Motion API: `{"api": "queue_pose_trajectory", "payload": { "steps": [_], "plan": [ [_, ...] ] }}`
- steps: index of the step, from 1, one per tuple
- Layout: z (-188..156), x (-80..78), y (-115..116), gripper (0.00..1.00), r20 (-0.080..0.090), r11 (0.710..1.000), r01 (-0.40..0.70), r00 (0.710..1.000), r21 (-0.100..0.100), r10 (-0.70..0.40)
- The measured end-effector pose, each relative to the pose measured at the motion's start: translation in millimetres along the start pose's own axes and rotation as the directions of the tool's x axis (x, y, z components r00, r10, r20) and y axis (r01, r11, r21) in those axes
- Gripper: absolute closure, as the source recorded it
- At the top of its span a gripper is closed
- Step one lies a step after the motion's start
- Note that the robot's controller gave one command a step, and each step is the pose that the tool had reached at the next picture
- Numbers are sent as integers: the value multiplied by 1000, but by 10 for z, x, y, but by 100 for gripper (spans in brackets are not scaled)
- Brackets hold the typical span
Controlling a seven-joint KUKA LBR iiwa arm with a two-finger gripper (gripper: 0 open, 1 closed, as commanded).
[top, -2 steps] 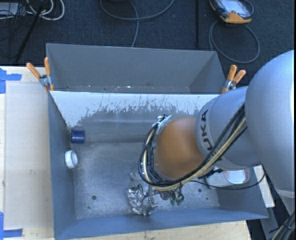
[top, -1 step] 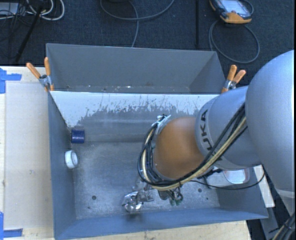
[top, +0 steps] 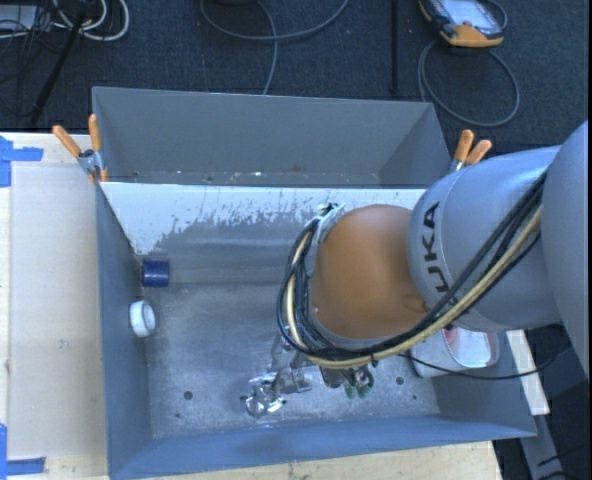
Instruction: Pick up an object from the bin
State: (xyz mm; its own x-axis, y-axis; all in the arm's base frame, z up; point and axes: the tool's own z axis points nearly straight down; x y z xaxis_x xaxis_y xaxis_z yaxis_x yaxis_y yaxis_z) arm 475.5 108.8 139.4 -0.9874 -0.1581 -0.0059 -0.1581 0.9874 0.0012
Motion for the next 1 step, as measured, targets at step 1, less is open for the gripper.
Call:
{"api": "queue_pose_trajectory", "payload": {
  "steps": [1],
  "plan": [
    [-952, -72, 134, 100, 2, 1000, -20, 1000, 0, 20]
  ]
}}
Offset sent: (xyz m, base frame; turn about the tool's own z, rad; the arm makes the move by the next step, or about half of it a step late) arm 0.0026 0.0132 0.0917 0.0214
